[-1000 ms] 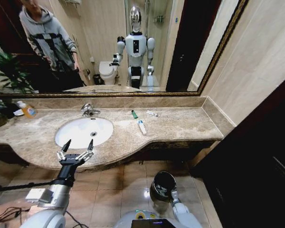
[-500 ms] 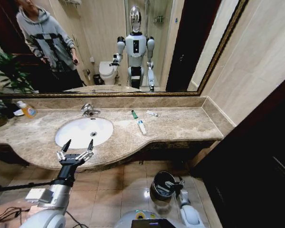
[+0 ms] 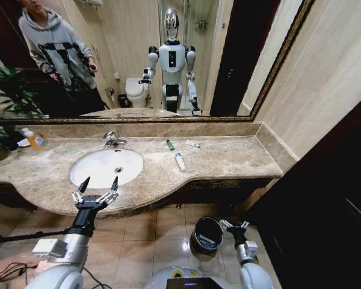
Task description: Pick up the trash from the sink and place it in the trash bin.
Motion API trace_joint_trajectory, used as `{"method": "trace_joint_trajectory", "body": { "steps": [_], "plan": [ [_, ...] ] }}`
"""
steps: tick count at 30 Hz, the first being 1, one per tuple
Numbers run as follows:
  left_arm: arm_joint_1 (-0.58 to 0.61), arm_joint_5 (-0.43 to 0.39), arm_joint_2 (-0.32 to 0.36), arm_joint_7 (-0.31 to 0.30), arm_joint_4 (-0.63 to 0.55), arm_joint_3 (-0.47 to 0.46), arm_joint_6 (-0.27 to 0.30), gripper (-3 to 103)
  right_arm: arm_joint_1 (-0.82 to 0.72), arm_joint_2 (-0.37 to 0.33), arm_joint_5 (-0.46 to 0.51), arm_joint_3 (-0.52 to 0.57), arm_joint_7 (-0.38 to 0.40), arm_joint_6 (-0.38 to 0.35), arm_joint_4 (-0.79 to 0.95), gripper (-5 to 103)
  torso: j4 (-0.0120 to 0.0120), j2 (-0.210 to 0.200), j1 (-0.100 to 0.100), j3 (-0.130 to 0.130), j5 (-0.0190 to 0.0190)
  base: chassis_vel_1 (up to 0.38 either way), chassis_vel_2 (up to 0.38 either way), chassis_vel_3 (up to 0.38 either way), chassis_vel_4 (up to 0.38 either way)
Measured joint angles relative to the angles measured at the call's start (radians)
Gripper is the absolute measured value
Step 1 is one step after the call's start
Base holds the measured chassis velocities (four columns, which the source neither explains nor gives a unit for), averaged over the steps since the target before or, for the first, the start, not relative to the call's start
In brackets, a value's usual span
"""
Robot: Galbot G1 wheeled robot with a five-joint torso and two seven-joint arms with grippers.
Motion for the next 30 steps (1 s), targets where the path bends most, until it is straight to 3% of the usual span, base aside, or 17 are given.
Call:
{"method": "trace_joint_trajectory", "body": {
  "steps": [8,17,20,24,30],
  "plan": [
    [0.0,0.0,0.0,0.0,0.0,0.0,0.0,100,0.016,-0.011,0.037,-0.015,-0.007,-0.055,0.161,100,0.0,0.0,0.0,0.0,0.0,0.0,0.0,0.0,0.0],
    [0.0,0.0,0.0,0.0,0.0,0.0,0.0,100,0.173,-0.108,0.044,-0.097,-0.023,-0.139,0.166,100,0.0001,0.0,0.0,0.0,0.0001,0.0,0.0,0.0,0.0],
    [0.0,0.0,0.0,0.0,0.0,0.0,0.0,100,0.254,-0.159,0.034,-0.179,-0.027,-0.151,0.129,100,0.0,0.0,0.0,0.0,-0.0002,0.0,0.0,0.0,0.0],
    [0.0,0.0,0.0,0.0,0.0,0.0,0.0,100,0.309,-0.17,0.016,-0.224,-0.043,-0.144,0.076,100,0.0,0.0,0.0,0.0,0.0,0.0,0.0,0.0,0.0],
    [0.0,0.0,0.0,0.0,0.0,0.0,0.0,100,0.508,-0.176,0.016,-0.348,-0.044,-0.151,-0.068,100,0.0001,0.0,0.0,0.0,0.0,0.0,0.0,0.0,0.0]
  ]
}}
